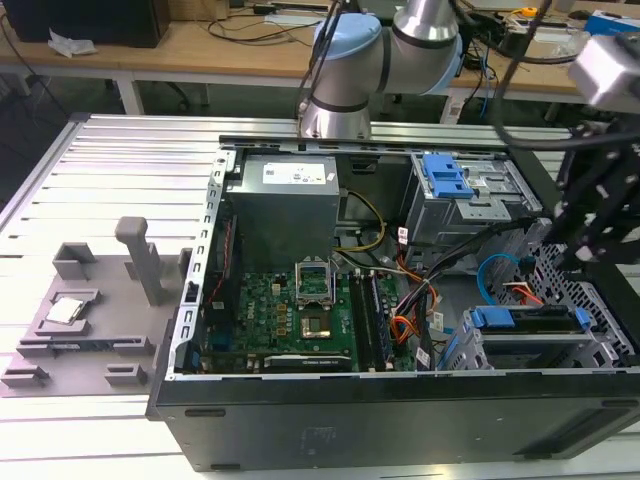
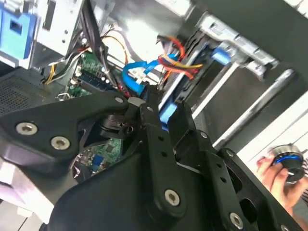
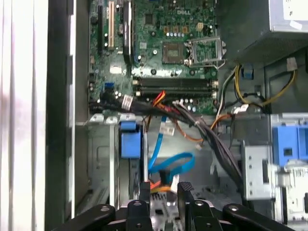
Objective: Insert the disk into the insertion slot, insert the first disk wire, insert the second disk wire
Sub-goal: 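Insert the second disk wire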
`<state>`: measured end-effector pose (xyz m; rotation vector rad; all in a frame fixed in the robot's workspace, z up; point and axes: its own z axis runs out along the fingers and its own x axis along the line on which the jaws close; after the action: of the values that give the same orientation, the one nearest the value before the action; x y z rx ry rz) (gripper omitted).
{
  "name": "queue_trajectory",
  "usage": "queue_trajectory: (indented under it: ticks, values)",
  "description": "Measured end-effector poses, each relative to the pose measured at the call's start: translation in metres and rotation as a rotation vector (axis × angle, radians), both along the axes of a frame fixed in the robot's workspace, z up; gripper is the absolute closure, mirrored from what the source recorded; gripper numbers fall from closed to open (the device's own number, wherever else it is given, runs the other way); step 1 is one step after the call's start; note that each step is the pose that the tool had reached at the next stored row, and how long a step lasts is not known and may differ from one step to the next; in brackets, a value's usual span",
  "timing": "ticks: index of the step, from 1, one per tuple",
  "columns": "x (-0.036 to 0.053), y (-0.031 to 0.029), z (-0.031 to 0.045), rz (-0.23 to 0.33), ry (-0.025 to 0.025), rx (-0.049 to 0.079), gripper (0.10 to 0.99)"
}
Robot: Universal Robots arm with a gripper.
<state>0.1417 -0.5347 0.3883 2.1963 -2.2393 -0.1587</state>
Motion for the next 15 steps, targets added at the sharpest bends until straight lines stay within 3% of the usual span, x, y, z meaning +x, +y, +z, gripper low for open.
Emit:
queue_trajectory:
  ticks: [1, 2, 4, 6, 8, 10, 13, 15]
  values:
    - [-0.0075, 0.0018, -0.0040, 0.002, -0.0007, 0.000, 0.725]
    - [-0.0095, 0.0025, -0.0057, 0.005, -0.0012, 0.000, 0.725]
    - [-0.0109, 0.0037, -0.0090, 0.025, -0.0019, 0.000, 0.725]
    - [-0.0113, 0.0058, -0.0155, 0.092, -0.0018, -0.002, 0.725]
    - [-0.0112, 0.0061, -0.0202, 0.103, -0.0015, -0.007, 0.725]
    - [-0.0112, 0.0060, -0.0207, 0.104, -0.0011, -0.015, 0.725]
    - [-0.0112, 0.0061, -0.0207, 0.104, -0.0010, -0.017, 0.725]
    - [-0.0112, 0.0061, -0.0207, 0.104, -0.0009, -0.019, 0.808]
